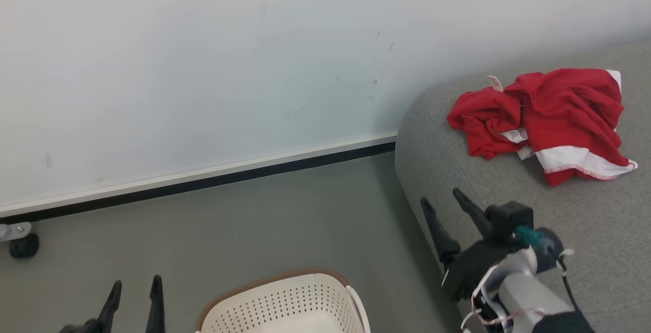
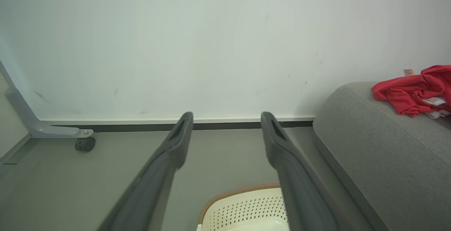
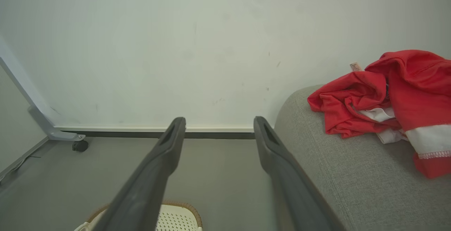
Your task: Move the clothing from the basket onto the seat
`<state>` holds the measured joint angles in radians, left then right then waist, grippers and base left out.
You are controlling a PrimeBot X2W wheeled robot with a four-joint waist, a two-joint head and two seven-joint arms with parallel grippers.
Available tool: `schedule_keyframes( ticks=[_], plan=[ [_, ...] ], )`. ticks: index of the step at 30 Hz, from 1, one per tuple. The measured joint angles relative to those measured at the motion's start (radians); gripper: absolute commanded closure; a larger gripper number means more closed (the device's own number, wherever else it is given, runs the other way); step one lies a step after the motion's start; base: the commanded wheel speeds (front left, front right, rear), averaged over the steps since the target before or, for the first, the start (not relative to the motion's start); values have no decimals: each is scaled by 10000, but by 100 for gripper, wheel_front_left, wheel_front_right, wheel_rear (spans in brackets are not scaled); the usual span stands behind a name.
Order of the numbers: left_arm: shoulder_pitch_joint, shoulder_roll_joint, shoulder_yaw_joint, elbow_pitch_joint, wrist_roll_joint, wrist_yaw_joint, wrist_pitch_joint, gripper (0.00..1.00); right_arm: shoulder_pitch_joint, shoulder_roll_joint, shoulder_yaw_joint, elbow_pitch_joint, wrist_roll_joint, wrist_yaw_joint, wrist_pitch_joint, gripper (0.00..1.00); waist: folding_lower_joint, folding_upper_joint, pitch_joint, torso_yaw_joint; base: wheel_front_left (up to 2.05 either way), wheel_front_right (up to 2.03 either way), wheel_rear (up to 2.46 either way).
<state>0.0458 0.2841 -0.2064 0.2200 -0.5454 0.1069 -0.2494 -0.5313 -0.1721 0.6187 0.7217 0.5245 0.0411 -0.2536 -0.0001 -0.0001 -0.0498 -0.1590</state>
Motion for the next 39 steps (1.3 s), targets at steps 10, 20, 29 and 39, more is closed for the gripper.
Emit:
schedule_keyframes(
  ticks=[10, 20, 29, 39],
  plan=[
    [1624, -52, 686, -1066, 249, 98, -2, 0, 1909, -318, -387, -2192, -347, -1053, 0, 0, 1, 1, -111, 72, 0, 0, 0],
    [2369, -351, 1417, -2134, 662, 163, -4, 0, 3330, -646, -949, -4243, -884, -1480, -2, 0, 1, 1, -29, 343, 0, 0, 0],
    [2642, -470, 1762, -2725, 1089, 165, -4, 0, 4017, -694, -1482, -5386, -1114, -1572, -2, 0, 1, 1, 86, 408, 0, 0, 0],
    [2732, -602, 1948, -2986, 1269, 165, -4, 0, 4316, -662, -1900, -5939, -1415, -1647, -2, 0, 1, 1, 114, 492, 0, 0, 0]
  ],
)
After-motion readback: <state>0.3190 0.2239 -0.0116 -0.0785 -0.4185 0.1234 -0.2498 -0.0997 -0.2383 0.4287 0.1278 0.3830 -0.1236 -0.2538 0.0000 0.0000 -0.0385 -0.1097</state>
